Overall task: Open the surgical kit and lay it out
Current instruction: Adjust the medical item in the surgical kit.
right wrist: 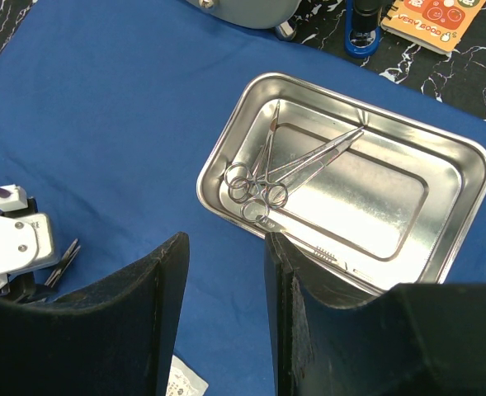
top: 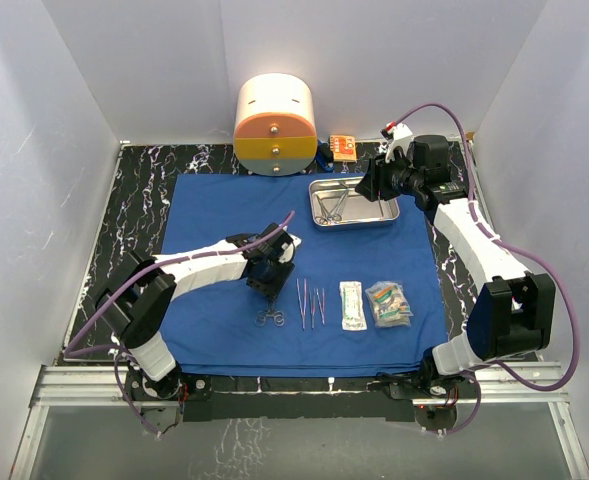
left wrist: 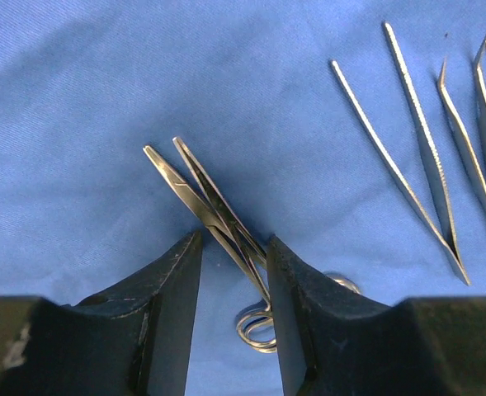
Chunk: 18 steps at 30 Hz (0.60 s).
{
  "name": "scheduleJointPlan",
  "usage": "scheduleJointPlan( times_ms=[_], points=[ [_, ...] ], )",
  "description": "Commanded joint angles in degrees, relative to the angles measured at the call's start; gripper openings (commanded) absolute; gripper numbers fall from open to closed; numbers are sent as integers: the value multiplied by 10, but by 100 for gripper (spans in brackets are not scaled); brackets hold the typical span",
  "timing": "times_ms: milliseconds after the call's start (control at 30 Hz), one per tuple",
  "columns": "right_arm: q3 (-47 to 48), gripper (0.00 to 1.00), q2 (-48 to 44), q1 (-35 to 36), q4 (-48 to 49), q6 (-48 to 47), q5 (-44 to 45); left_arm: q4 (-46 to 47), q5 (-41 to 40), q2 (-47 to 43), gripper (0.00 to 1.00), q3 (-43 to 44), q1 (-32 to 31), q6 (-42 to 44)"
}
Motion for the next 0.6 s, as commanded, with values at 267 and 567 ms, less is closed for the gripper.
scheduleJointPlan(
  times_ms=[267,567],
  points=[
    [-1,40,-11,-4,16,-3,-5,-7,13,-16,37,-5,-3,-7],
    [0,40,-10,-4,14,-4,-4,-15,17,-23,43,1,-3,-18]
  ],
)
